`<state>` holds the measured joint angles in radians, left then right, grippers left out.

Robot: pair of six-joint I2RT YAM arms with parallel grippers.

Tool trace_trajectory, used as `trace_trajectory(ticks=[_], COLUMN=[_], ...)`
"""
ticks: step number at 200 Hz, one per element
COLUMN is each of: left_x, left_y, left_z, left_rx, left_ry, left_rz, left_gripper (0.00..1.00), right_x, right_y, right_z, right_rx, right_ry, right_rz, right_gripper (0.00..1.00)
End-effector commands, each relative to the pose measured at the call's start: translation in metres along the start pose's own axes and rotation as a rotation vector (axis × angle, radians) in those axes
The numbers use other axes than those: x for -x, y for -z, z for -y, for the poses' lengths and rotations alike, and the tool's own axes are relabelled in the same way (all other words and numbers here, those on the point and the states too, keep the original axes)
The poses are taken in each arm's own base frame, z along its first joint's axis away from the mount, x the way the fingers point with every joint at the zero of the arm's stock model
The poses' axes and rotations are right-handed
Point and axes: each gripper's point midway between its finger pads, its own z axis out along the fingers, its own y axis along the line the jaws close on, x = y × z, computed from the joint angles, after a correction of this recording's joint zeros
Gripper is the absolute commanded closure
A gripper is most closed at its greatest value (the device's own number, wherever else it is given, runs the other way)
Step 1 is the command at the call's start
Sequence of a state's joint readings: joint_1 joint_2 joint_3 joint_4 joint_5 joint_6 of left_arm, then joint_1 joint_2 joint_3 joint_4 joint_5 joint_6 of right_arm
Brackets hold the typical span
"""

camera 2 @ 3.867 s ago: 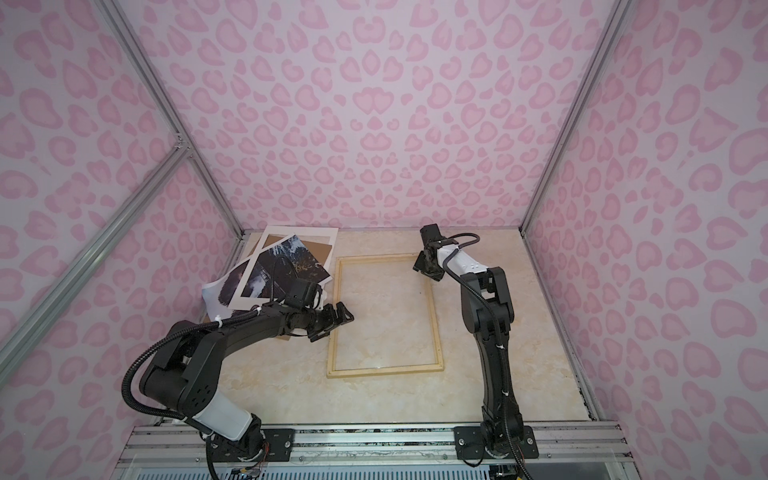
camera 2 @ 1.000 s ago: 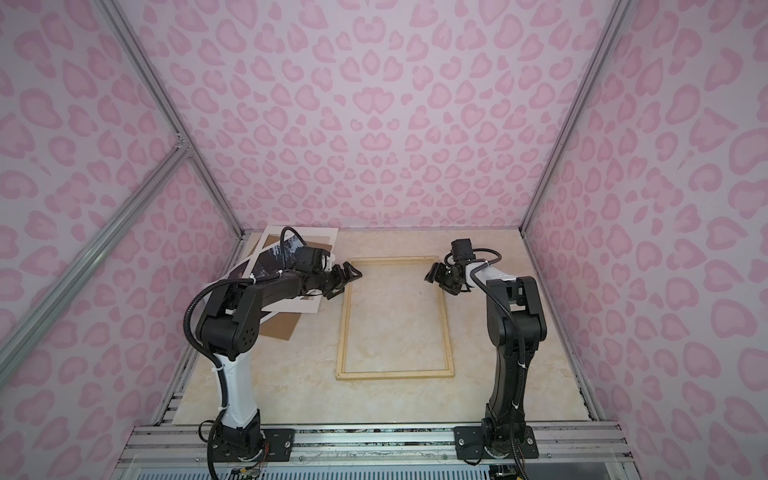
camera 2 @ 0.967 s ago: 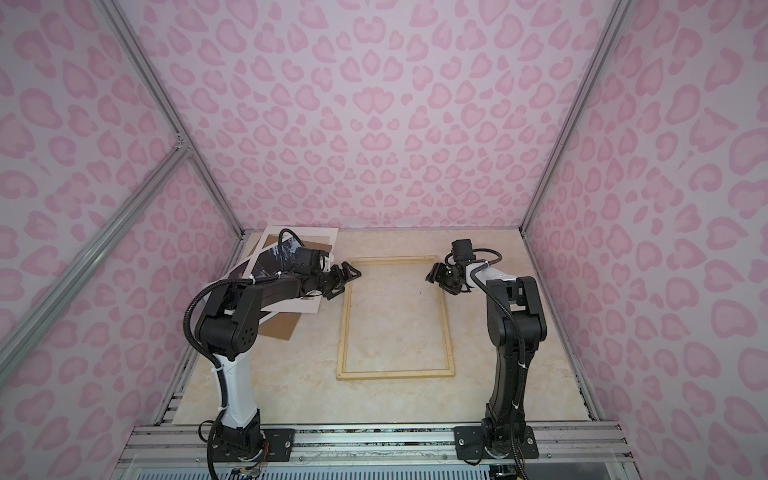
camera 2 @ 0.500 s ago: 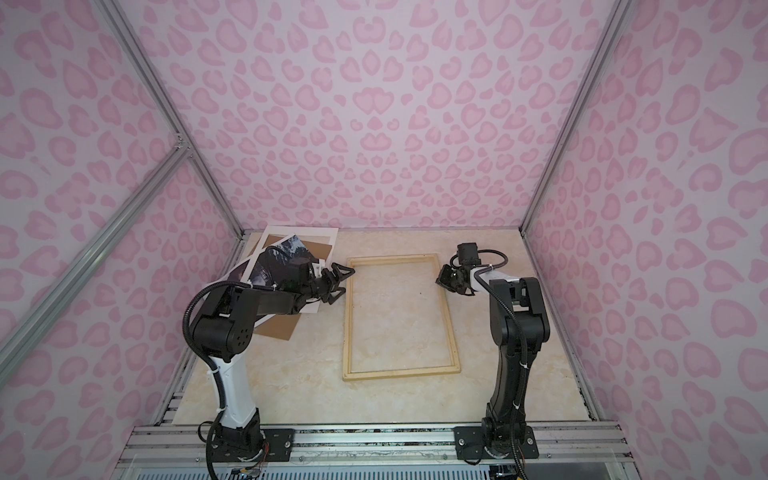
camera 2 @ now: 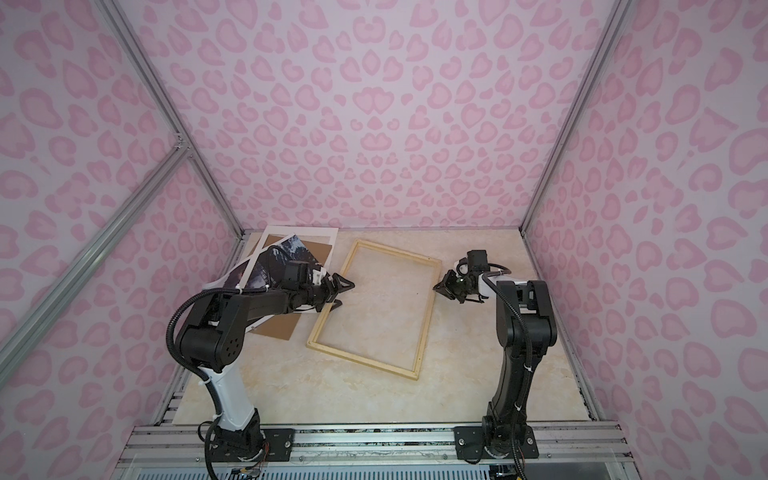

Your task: Put the photo into the frame

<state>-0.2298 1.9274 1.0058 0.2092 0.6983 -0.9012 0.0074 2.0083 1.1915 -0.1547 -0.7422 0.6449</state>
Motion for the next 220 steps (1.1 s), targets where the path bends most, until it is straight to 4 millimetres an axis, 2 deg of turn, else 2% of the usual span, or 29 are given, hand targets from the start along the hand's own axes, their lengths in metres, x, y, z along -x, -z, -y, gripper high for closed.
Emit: trace_trajectory(ticks=[1,10,38,82,98,115,158,186,200,220], left_x=[-0.007,-0.008,-0.012,-0.012,-0.011,-0.011,-0.013,-0.016,-0.019,-0.024], left_y=[0.001,0.004,0.013,0.028,0.032,0.034,0.032,0.037,0.039,0.042], left_z=[0.014,0.023,0.050,0.083,0.093,0.096,0.093,0.109,0.118,0.134], left_rx=[-0.083,-0.113,-0.229,-0.380,-0.421,-0.435,-0.450,-0.493,-0.505,-0.526], left_ry=[0.013,0.010,0.012,0.018,0.014,0.018,0.030,0.015,0.003,-0.033], left_rz=[-0.041,-0.047,-0.062,-0.061,-0.062,-0.061,-0.067,-0.084,-0.092,-0.109], left_gripper=[0.02,0.00,0.04,0.14,0.17,0.18,0.25,0.32,0.38,0.41], right_x=[-0.015,-0.014,-0.014,-0.014,-0.013,-0.012,-0.004,0.007,0.009,0.008], right_y=[-0.005,-0.005,-0.007,-0.004,-0.002,0.001,0.016,0.026,0.030,0.032], right_z=[0.015,0.016,0.019,0.018,0.018,0.018,0.006,0.009,0.009,0.009], right_rx=[-0.048,-0.057,-0.065,-0.075,-0.082,-0.103,-0.247,-0.331,-0.363,-0.358], right_ry=[-0.048,-0.044,-0.045,-0.031,-0.023,-0.009,0.140,0.162,0.178,0.172], right_rz=[-0.057,-0.056,-0.058,-0.049,-0.042,-0.034,0.008,0.061,0.076,0.079], right_gripper=[0.94,0.94,0.88,0.45,0.35,0.31,0.14,0.08,0.08,0.07])
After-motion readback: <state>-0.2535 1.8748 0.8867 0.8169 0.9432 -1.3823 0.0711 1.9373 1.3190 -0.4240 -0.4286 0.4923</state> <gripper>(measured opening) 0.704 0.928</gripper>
